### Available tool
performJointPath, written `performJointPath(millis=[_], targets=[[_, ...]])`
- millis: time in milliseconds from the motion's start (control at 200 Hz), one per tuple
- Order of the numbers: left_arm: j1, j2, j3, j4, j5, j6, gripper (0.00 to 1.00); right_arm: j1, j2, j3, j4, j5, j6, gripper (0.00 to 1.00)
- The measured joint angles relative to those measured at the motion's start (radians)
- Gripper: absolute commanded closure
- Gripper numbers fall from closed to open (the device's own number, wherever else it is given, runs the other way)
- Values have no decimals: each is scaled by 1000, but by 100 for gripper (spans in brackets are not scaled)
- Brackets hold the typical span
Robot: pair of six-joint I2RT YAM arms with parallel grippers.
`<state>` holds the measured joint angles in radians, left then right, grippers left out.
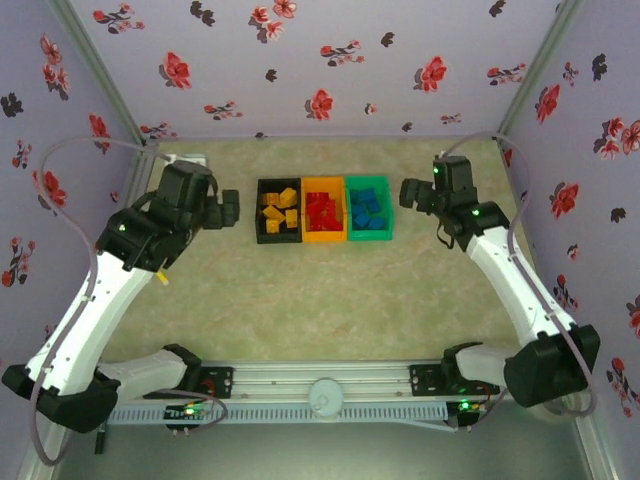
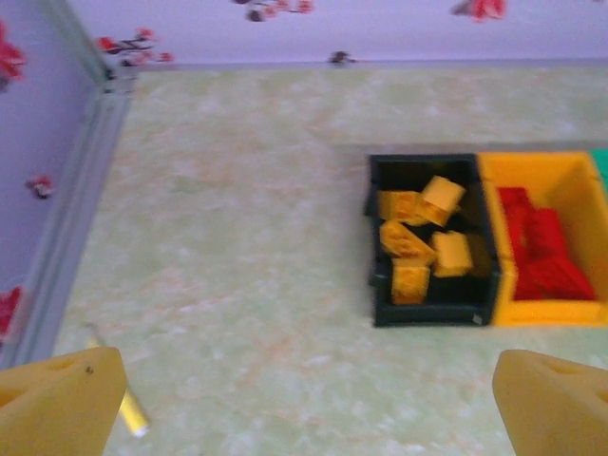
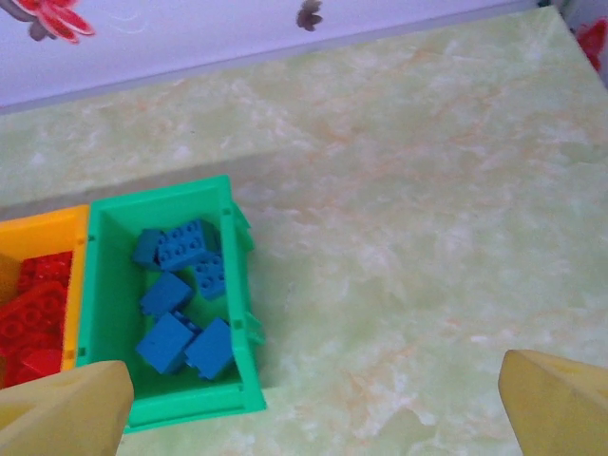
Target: Sort the legos into containers by color
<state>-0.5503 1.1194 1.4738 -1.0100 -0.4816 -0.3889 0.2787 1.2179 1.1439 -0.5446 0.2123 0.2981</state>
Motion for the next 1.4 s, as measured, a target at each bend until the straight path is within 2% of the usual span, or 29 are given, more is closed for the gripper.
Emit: performJointPath(millis=[115, 415, 640, 930, 1200, 1400], targets=[[90, -26, -66, 24, -23, 14, 0, -8, -48, -39, -1, 45, 0, 0], [320, -148, -398, 233, -42, 53, 0, -26, -89, -79, 0, 114, 0, 0], [391, -111, -531, 397, -43, 44, 0, -26, -97, -88, 0, 136, 0, 1], [472, 51, -713, 717, -29, 67, 0, -26, -115, -102, 0, 142, -3, 1], [582, 175, -775, 994, 80, 106, 0, -26, -123, -135, 12, 144, -9, 0], [594, 205, -924, 1243, 150, 148, 0, -26, -131, -174, 52, 144, -12, 1]])
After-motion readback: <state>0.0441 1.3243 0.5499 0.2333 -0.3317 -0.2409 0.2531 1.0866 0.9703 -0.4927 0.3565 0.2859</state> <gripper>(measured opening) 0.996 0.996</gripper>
